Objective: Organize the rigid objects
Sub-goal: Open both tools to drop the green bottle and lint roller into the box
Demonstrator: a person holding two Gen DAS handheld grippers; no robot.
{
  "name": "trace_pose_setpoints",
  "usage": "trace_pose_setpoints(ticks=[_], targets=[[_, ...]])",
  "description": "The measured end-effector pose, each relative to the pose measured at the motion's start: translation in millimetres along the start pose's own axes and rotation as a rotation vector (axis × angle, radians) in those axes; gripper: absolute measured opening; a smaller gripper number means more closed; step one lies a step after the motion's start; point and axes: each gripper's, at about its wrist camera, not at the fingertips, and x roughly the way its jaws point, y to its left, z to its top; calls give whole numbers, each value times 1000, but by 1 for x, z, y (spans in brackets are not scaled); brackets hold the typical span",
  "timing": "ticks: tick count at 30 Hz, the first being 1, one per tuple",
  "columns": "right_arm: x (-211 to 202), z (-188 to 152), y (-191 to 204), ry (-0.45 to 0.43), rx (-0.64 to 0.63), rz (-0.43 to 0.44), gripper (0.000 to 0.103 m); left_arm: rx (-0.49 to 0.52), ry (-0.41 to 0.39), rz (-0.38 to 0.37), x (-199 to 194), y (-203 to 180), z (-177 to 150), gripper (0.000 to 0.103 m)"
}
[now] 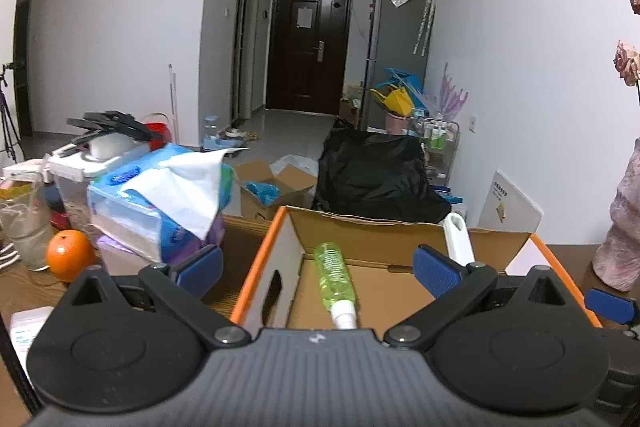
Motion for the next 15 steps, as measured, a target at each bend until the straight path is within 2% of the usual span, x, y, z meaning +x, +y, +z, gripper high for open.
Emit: trace_pose_setpoints(ticks=[8,15], targets=[[-3,-7,6,28,-16,11,103,-30,-4,23,-16,22,-3,103],[-26,-17,11,10,-46,13,103,-16,26,50,-36,33,-17,103]])
